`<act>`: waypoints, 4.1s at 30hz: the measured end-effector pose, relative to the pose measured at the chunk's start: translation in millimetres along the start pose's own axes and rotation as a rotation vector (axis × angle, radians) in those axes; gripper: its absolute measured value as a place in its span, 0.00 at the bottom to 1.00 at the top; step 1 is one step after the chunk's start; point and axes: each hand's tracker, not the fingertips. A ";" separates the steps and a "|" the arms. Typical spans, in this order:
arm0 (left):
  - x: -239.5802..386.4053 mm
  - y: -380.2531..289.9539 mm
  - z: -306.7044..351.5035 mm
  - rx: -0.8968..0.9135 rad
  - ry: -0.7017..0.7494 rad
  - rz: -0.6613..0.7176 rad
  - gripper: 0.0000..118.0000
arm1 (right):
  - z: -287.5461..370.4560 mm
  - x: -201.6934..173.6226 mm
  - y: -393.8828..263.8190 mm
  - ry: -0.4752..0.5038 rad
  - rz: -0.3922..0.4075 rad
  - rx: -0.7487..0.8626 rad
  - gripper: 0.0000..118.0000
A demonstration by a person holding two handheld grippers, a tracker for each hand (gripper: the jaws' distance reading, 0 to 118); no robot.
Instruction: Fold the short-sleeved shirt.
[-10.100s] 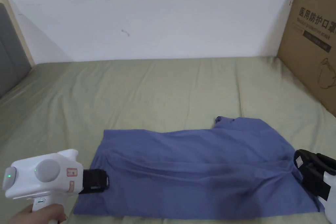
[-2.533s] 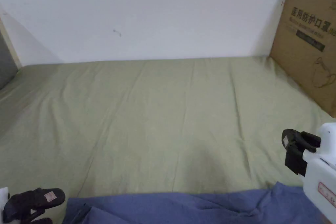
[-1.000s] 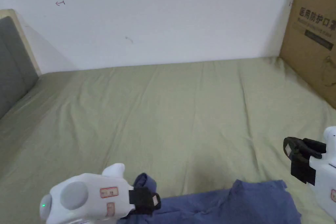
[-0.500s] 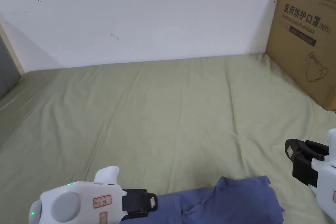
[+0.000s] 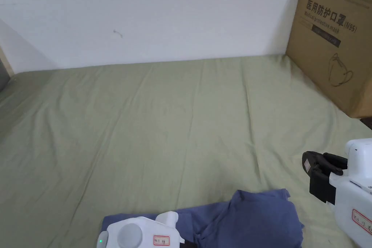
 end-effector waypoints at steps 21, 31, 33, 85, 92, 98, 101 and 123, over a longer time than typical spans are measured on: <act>-172.6 -45.0 165.2 0.320 -0.270 0.337 1.00 | -11.4 -23.6 4.4 0.029 0.037 -0.021 0.00; -187.5 -1.8 81.6 0.188 -0.671 0.339 1.00 | -25.5 -38.1 6.0 0.030 0.048 -0.057 0.00; -187.7 -4.8 76.3 0.210 -0.727 0.371 0.98 | -28.2 -41.5 5.5 0.040 0.049 -0.065 0.00; 98.9 26.4 73.1 0.213 0.223 -0.313 0.25 | 10.9 16.3 2.2 0.063 -0.101 -0.007 0.00; 79.3 17.4 12.4 0.082 0.133 -0.194 0.04 | 10.5 11.6 2.8 0.074 -0.084 -0.008 0.00; 73.9 17.9 -58.2 -0.042 0.084 -0.208 0.03 | 11.6 13.5 1.3 0.073 -0.081 -0.024 0.00; 70.7 20.3 -63.2 -0.023 -0.002 -0.054 0.04 | 11.5 13.4 0.9 0.065 -0.075 -0.032 0.00; 173.9 -43.8 236.1 1.261 0.541 -0.480 0.03 | 48.3 -62.4 78.9 0.001 0.035 0.370 0.00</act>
